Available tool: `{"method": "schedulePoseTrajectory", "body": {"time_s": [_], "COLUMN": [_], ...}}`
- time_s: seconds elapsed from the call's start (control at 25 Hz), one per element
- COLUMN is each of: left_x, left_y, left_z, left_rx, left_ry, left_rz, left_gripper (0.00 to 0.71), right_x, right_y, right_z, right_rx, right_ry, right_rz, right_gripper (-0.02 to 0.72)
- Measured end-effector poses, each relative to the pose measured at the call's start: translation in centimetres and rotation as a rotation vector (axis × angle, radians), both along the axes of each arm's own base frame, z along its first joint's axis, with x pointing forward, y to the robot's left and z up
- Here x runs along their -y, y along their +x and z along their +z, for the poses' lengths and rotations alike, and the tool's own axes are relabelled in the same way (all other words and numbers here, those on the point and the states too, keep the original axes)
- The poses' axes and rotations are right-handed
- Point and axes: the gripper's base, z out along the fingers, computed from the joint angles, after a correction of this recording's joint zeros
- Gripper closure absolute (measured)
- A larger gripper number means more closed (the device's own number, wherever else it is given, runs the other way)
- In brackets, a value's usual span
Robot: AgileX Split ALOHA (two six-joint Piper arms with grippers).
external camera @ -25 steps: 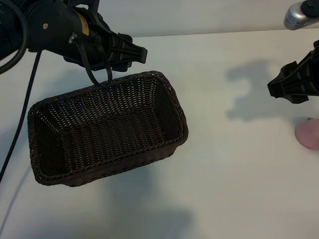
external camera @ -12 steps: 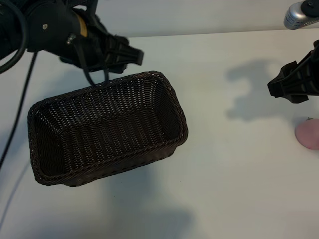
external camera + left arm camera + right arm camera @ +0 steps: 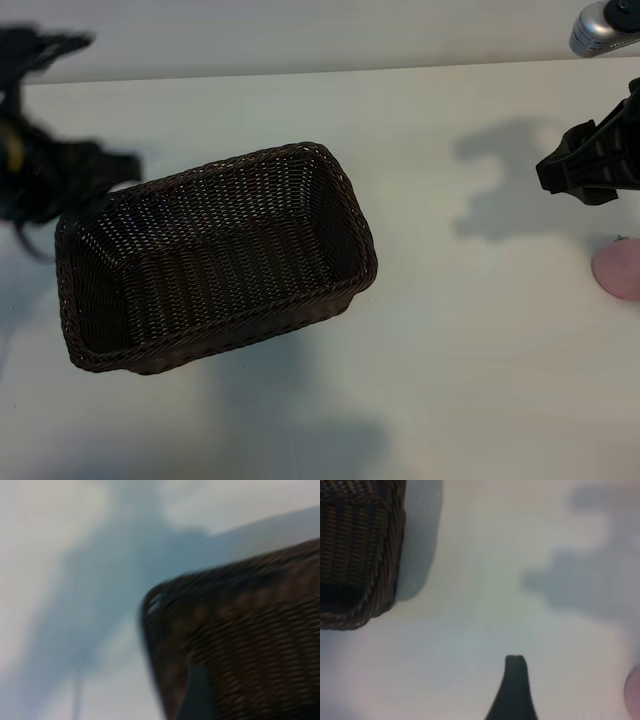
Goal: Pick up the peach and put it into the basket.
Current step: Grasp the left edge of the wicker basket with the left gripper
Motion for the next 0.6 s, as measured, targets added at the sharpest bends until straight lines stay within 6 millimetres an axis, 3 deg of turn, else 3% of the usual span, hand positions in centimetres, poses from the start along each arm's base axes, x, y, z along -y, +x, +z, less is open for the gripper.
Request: {"method": "schedulePoseTrajectory", "body": {"time_s": [0.24, 0.6], "left_x": [-3.1, -3.5], "left_y": [-1.7, -0.3], "left_z": [-3.6, -7.9], "left_rx": [-0.033, -0.098], "left_ry": [-0.040, -0.149], "left_rz": [0.149, 0.194], "left_gripper": [0.118, 0.118], "right_x": [0.0, 0.0], "right_y": [0.0, 0.0], "right_z": [0.0, 0.0], "right_rx": [0.000, 0.000], "right_ry": [0.001, 0.001], "right_rz": [0.000, 0.000], "right_gripper": [0.123, 0.123]}}
